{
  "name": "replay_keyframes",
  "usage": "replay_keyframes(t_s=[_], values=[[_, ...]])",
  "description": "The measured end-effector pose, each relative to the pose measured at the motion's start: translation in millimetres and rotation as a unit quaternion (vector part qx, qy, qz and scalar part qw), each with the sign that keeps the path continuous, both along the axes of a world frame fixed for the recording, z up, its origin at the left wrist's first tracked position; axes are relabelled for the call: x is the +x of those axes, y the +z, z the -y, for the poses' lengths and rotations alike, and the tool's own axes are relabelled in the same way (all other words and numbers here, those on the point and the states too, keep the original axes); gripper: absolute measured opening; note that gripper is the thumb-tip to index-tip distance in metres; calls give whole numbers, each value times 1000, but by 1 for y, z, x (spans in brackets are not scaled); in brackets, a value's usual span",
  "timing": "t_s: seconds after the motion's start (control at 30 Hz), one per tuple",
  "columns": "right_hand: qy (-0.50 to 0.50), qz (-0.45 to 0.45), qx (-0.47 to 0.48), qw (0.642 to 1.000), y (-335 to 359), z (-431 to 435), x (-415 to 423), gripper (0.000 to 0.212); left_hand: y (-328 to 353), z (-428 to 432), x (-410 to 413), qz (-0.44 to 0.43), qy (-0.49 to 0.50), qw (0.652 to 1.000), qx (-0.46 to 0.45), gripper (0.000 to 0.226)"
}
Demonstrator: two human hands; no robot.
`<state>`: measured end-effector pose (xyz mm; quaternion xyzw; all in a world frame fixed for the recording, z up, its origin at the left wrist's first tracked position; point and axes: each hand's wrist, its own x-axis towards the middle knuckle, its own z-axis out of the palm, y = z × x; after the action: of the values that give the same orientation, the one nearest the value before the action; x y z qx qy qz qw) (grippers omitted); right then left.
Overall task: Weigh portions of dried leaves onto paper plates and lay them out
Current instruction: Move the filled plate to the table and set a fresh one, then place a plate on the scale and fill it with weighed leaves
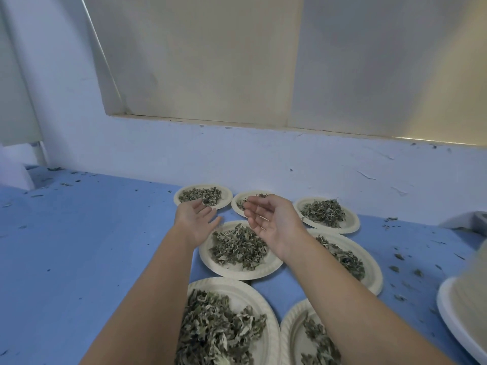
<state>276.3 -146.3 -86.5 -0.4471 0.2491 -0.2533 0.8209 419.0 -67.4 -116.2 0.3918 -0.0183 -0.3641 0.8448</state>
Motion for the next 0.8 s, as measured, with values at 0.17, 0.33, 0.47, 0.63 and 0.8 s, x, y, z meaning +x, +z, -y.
replay_keyframes(t_s=[0.17, 0.33, 0.47, 0.63, 0.8], values=[[0, 2, 5, 1000, 13, -13, -10, 23, 16, -15, -14, 20, -20, 999, 22, 44], [5, 11, 1, 1000, 30, -30, -42, 22, 32, -27, -51, 100, -68, 981, 152, 26], [-2, 9, 0, 1000, 37, -41, -86, 19, 50, -29, -113, 163, -140, 955, 207, 21], [-27, 23, -36, 999, 50, -48, -160, 22, 77, -20, -202, 200, -146, 956, 154, 23], [-76, 10, -181, 981, 60, -48, -232, 20, 92, -11, -284, 205, -133, 965, 95, 30]])
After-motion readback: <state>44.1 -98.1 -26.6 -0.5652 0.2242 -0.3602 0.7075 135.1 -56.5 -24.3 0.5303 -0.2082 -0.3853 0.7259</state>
